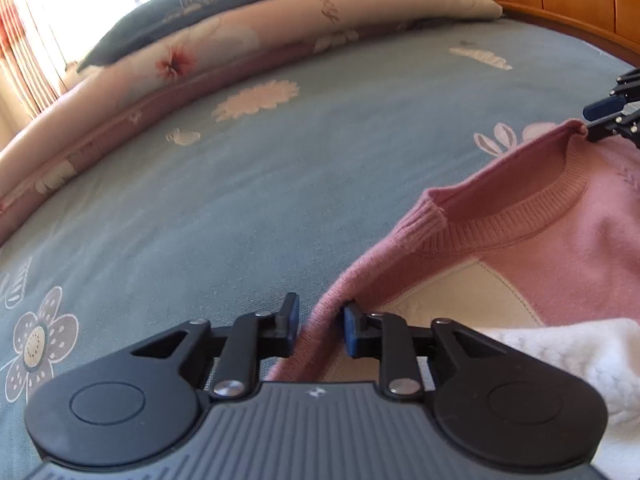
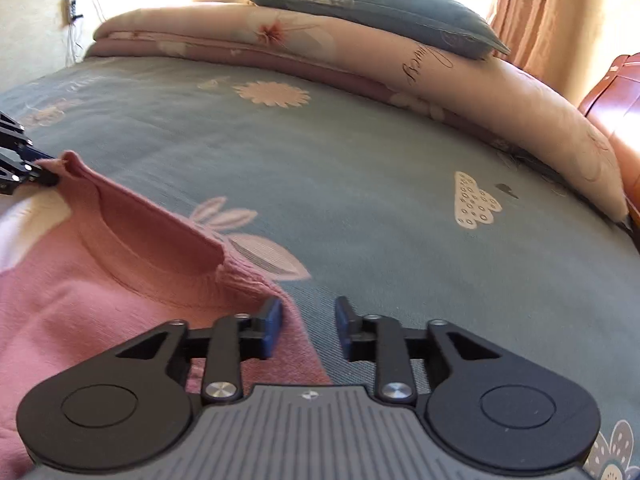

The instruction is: Fold clothes

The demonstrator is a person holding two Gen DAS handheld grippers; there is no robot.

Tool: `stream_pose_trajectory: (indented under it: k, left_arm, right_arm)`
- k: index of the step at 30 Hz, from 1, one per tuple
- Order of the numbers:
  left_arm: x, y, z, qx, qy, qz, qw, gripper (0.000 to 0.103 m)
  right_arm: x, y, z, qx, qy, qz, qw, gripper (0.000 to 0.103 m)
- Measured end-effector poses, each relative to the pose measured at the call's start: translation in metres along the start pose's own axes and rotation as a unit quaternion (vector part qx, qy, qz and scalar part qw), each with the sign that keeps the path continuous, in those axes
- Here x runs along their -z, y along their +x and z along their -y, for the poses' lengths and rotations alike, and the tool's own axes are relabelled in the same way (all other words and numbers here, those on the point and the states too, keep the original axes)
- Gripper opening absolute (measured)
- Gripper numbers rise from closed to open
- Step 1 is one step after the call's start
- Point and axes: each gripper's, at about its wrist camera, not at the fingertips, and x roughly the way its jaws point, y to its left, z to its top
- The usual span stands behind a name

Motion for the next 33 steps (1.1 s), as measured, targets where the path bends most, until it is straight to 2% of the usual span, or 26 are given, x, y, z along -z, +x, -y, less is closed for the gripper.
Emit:
stream_pose_trajectory:
  k: [6, 9, 10, 13, 16, 19, 24, 29, 33]
  left_arm:
    - [0.009, -0.043, 0.010, -0.004, 0.034, 0.003, 0.9994, 0.048]
    - [0.007, -0.074, 0.013, -0.003, 0.025, 0.001, 0.9997, 0.050]
    - [0.008, -0.084, 0.015, -0.004, 0.021, -0.001, 0.9998, 0.055]
    - [0.013, -0.111, 0.021, -0.002, -0.012, -0.036, 0.9993, 0.062]
    - [0.025, -0.136, 0.030, 0.033, -0.058, -0.060, 0.9960, 0.063]
    - [0.042, -0.162, 0.046, 0.080, -0.102, -0.078, 0.9884, 0.064]
    - [0.062, -0.198, 0.078, 0.115, -0.139, -0.087, 0.9798, 0.068]
    - [0.079, -0.224, 0.098, 0.120, -0.166, -0.074, 0.9760, 0.072]
    - [0.093, -0.236, 0.114, 0.103, -0.150, -0.073, 0.9806, 0.072]
  right_arm:
    - [0.000, -0.034, 0.003, 0.013, 0.027, 0.012, 0.999, 0.042]
    - [-0.002, -0.063, 0.007, 0.004, 0.055, 0.011, 0.998, 0.042]
    - [-0.002, -0.075, 0.006, 0.004, 0.062, 0.011, 0.998, 0.044]
    - [0.001, -0.110, 0.000, -0.008, 0.085, 0.003, 0.996, 0.047]
    - [0.011, -0.145, -0.017, -0.024, 0.088, -0.003, 0.996, 0.047]
    - [0.026, -0.176, -0.036, -0.037, 0.096, -0.013, 0.995, 0.049]
    - [0.048, -0.215, -0.068, -0.065, 0.124, -0.023, 0.990, 0.050]
    - [0.072, -0.242, -0.098, -0.087, 0.151, -0.017, 0.985, 0.055]
    - [0.097, -0.258, -0.116, -0.103, 0.181, -0.015, 0.978, 0.058]
